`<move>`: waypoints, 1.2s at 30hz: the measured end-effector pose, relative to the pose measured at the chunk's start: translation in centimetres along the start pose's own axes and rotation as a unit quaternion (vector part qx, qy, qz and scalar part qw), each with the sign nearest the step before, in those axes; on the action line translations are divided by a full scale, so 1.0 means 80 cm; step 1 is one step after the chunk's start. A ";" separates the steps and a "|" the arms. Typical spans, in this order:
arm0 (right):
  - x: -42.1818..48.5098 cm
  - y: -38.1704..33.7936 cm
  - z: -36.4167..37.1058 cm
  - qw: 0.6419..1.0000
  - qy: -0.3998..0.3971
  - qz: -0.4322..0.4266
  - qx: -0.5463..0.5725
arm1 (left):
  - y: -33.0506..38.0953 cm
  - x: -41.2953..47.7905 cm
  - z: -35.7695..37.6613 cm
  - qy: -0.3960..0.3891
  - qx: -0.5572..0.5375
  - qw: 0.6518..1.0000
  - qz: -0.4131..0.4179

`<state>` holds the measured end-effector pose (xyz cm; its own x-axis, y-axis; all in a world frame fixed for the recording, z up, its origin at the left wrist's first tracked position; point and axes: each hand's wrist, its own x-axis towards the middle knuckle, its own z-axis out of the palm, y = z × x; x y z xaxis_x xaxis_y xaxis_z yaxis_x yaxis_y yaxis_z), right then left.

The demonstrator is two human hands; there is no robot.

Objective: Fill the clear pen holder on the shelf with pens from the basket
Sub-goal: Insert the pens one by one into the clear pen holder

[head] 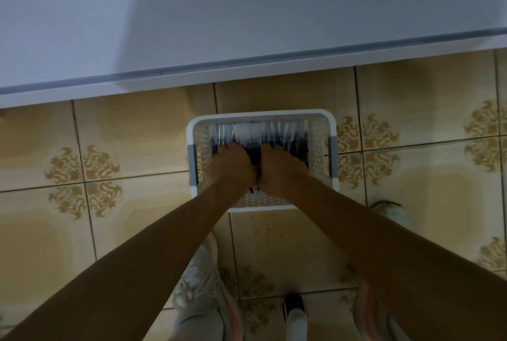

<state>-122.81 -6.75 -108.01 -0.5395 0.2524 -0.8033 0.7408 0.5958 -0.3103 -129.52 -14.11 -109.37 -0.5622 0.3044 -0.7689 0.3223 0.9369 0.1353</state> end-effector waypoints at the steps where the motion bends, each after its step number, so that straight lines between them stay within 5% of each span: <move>1: 0.000 0.001 0.002 1.000 -0.002 0.001 0.017 | 0.001 0.002 0.000 -0.004 -0.017 1.000 -0.002; 12: -0.014 0.022 -0.025 0.991 -0.045 -0.023 0.127 | 0.021 -0.027 -0.008 -0.072 -0.303 0.950 -0.015; 22: -0.141 -0.027 -0.118 0.995 0.036 -0.035 0.087 | 0.049 -0.153 -0.144 -0.074 -0.267 0.956 0.092; 28: -0.254 -0.047 -0.156 0.978 0.119 -0.119 0.121 | 0.063 -0.264 -0.188 -0.023 -0.296 0.939 0.173; 32: -0.339 -0.067 -0.180 0.936 0.239 -0.144 0.216 | 0.058 -0.347 -0.218 0.067 -0.309 0.922 0.224; 36: -0.424 -0.106 -0.202 0.828 0.293 -0.207 0.430 | 0.055 -0.424 -0.253 0.194 -0.267 0.908 0.256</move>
<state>-117.27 -8.02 -69.96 -0.7330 0.6399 -0.2308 0.3186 0.0231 -0.9476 -124.44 -16.82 -70.01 -0.7020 0.6648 -0.2553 0.2597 0.5728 0.7775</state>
